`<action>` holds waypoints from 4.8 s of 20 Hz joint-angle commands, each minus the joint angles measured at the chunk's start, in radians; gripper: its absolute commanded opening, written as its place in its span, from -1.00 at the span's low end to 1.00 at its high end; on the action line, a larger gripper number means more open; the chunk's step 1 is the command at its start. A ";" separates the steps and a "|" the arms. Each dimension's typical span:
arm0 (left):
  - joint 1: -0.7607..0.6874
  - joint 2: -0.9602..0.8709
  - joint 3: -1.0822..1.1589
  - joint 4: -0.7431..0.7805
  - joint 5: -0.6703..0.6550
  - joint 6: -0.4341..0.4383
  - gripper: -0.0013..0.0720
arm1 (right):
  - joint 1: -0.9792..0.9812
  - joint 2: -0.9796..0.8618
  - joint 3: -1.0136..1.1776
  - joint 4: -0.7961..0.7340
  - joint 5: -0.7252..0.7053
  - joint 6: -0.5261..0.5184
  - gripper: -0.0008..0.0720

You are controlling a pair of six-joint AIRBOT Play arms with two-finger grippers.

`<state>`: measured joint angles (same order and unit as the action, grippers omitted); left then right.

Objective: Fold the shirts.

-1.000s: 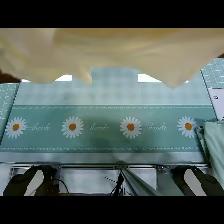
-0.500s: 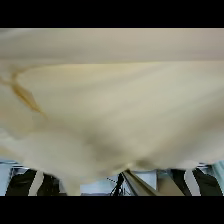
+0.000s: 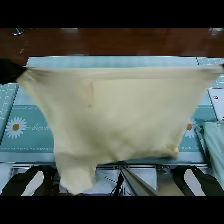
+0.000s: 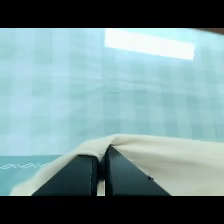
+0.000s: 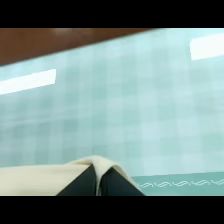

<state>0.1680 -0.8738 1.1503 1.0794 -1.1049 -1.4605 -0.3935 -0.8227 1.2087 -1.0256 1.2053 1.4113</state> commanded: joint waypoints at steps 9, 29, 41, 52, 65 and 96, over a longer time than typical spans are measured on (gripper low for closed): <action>-0.100 -0.693 0.194 -0.207 0.308 -0.056 -0.89 | 0.066 -0.806 0.276 0.268 -0.185 -0.097 -0.92; -0.008 -0.729 0.010 -0.088 -0.197 0.065 -0.89 | 0.030 -0.908 0.175 -0.001 0.129 -0.005 -0.92; 0.151 -0.521 -0.058 0.060 -0.384 0.062 0.96 | -0.100 -0.657 0.071 -0.166 0.198 -0.004 0.72; 0.299 -0.193 -0.787 -0.188 -0.176 0.196 0.95 | -0.159 -0.114 -0.684 0.287 -0.056 -0.209 0.72; 0.042 -0.199 -0.826 -0.274 -0.054 0.196 -0.86 | -0.338 -0.111 -0.663 -0.111 -0.036 0.008 0.72; 0.054 -0.516 -0.176 -0.339 -0.078 0.150 -0.89 | 0.037 -0.606 -0.147 0.224 -0.117 -0.056 -0.92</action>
<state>0.2771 -1.2652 0.8162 0.7399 -1.2030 -1.2449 -0.3996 -1.3460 0.9546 -0.8261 1.1397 1.3136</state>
